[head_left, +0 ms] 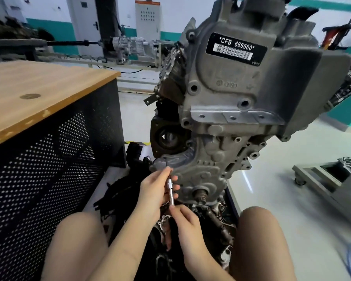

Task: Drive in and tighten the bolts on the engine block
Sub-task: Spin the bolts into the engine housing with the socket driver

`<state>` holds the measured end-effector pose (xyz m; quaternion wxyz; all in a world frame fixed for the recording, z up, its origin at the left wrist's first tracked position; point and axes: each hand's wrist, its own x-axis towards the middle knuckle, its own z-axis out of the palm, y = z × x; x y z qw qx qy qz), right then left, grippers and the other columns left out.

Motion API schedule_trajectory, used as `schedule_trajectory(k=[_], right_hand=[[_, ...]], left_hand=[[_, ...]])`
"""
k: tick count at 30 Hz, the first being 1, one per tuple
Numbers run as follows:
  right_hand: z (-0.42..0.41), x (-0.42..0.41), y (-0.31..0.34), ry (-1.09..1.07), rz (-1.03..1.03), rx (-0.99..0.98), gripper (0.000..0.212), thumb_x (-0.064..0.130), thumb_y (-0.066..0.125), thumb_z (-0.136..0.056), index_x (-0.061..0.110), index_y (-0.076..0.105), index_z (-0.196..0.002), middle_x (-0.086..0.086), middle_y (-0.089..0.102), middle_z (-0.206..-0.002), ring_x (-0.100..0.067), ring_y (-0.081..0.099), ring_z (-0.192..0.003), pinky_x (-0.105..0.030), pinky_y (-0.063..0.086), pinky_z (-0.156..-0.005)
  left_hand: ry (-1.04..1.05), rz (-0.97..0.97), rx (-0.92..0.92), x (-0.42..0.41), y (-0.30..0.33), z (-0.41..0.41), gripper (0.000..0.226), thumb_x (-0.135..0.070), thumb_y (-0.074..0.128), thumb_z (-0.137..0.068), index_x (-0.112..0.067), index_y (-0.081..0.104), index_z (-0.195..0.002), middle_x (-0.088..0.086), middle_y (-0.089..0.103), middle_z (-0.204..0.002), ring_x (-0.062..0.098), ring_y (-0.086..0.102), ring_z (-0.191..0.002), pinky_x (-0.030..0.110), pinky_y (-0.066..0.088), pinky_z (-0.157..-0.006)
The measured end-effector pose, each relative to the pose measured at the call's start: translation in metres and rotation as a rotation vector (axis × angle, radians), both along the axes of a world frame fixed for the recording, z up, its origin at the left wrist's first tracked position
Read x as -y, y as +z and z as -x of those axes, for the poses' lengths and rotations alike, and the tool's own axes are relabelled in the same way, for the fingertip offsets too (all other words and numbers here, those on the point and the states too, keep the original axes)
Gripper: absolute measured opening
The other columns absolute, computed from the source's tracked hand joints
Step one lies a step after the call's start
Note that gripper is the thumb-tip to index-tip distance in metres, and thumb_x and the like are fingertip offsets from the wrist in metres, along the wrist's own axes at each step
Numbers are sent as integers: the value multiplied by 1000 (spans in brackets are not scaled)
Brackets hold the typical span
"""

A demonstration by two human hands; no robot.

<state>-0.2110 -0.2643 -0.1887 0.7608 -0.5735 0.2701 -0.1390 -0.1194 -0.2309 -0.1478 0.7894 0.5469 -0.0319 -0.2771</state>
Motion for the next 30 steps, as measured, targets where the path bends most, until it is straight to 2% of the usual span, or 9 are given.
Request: schedule_trajectory(k=[4,9,15,22,30], right_hand=[[-5,7,1,-84,-74,44,22,13,49,-94,4,48,-73,-7,50,-48,-15,38,-32,-20,30,-33],[-11,20,12,-118,-79,70,20,7,50,-91,6,44,-71,-8,52,-51,-18,39,-35,-22,32,-36],[-12,31,31,-63,42,33,6,9,48,-94,4,47,-90,-12,52,-59,-14,44,-35,-22,37,-34],[-11,40,44,-3,99,64,17,13,48,-95,1,50,-84,-11,56,-60,-15,51,-37,-24,44,-37],[-7,46,40,-31,119,94,18,13,50,-94,3,52,-81,-6,57,-55,-14,49,-36,-23,41,-36]], left_hand=[[-48,-35,19,25,3,-2,15,-18,56,-92,-13,62,-79,1,60,-64,5,53,-38,17,43,-37],[-88,-58,54,52,8,-10,14,-18,53,-93,-14,57,-81,-1,56,-65,0,46,-30,12,35,-31],[-89,-107,143,63,7,-18,21,-18,50,-95,-19,57,-75,-1,56,-63,0,45,-30,12,36,-33],[-51,-174,215,69,12,-24,28,-17,51,-94,-15,55,-66,0,54,-58,1,43,-28,11,35,-34],[-32,-183,223,75,15,-19,28,-19,51,-93,-16,54,-65,0,55,-54,2,43,-27,12,35,-35]])
